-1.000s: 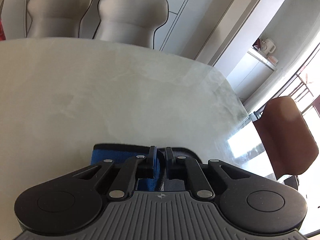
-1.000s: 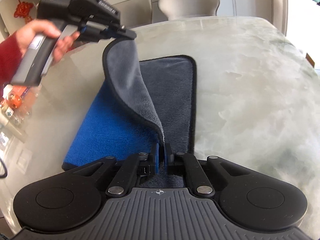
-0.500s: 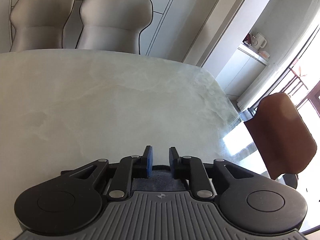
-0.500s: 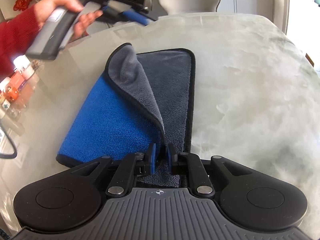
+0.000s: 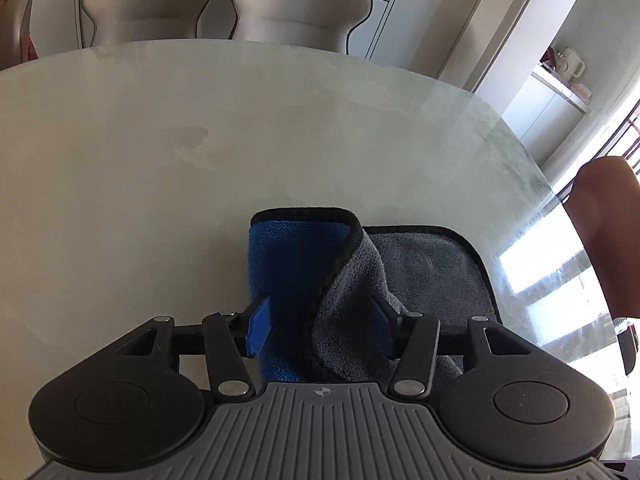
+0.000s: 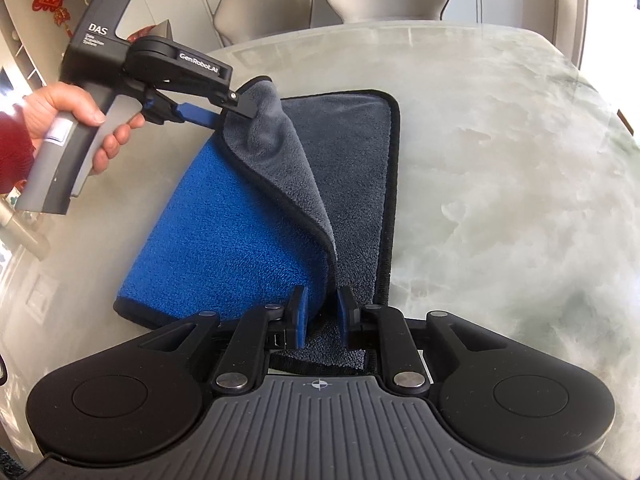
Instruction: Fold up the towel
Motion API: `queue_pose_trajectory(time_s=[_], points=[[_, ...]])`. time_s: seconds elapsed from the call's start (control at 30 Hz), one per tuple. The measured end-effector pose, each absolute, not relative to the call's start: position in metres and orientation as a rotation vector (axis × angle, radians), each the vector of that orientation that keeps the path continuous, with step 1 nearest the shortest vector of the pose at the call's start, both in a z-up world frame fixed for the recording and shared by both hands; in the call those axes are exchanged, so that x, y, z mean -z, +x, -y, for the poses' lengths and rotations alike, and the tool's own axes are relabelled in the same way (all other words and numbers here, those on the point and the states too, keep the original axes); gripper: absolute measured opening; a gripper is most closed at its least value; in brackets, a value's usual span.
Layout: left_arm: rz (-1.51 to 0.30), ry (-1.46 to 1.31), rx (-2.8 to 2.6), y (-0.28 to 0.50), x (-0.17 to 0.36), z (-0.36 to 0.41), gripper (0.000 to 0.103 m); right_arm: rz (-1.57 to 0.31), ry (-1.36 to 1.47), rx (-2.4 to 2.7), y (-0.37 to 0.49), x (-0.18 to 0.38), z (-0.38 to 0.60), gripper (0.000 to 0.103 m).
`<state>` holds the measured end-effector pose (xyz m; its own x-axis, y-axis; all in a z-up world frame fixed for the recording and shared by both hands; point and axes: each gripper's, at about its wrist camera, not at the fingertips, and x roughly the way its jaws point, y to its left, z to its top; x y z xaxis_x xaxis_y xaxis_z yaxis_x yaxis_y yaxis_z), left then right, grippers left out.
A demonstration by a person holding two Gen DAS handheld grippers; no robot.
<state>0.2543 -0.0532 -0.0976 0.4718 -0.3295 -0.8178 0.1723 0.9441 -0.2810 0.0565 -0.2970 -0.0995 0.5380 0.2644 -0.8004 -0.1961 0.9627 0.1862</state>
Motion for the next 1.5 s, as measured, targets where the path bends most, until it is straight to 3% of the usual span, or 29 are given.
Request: queue_pose_trajectory(time_s=[0.03, 0.07, 0.2, 0.3, 0.5, 0.77, 0.9, 0.97, 1.03, 1.13, 1.2, 1.33, 1.5], points=[[-1.045, -0.162, 0.325, 0.255, 0.098, 0.055, 0.01, -0.962, 0.073, -0.275, 0.056, 0.1, 0.296, 0.016], [-1.055, -0.149, 0.339, 0.256, 0.096, 0.057, 0.003, -0.959, 0.072, -0.274, 0.056, 0.1, 0.296, 0.015], [-1.074, -0.172, 0.375, 0.262, 0.089, 0.062, 0.003, -0.95, 0.11, -0.278, 0.056, 0.099, 0.3, 0.007], [-1.083, -0.29, 0.411, 0.276, 0.081, 0.063, 0.003, -0.938, 0.149, -0.275, 0.053, 0.096, 0.307, 0.006], [-1.033, -0.223, 0.493, 0.301, 0.061, 0.107, 0.003, -0.945, 0.205, -0.261, 0.049, 0.095, 0.316, 0.006], [-1.086, -0.159, 0.541, 0.317, 0.082, 0.159, 0.003, -0.973, 0.256, -0.247, 0.047, 0.096, 0.322, 0.009], [-1.12, -0.075, 0.499, 0.323, 0.099, 0.173, 0.011, -0.972, 0.263, -0.249, 0.048, 0.095, 0.324, 0.027], [-1.116, -0.046, 0.475, 0.323, 0.101, 0.172, 0.021, -0.972, 0.26, -0.251, 0.048, 0.095, 0.324, 0.028], [-1.093, 0.005, 0.445, 0.321, 0.1, 0.167, 0.046, -0.976, 0.268, -0.257, 0.05, 0.097, 0.323, 0.028], [-1.058, 0.105, 0.433, 0.315, 0.094, 0.157, 0.048, -0.977, 0.256, -0.234, 0.053, 0.098, 0.325, 0.009], [-1.045, 0.158, 0.437, 0.311, 0.091, 0.148, 0.049, -0.986, 0.271, -0.202, 0.055, 0.097, 0.329, 0.008], [-1.034, 0.164, 0.439, 0.306, 0.089, 0.128, 0.05, -0.994, 0.278, -0.151, 0.057, 0.089, 0.333, 0.015], [-1.024, -0.038, 0.466, 0.299, 0.079, 0.108, 0.05, -0.923, 0.142, -0.27, 0.067, 0.073, 0.311, 0.024]])
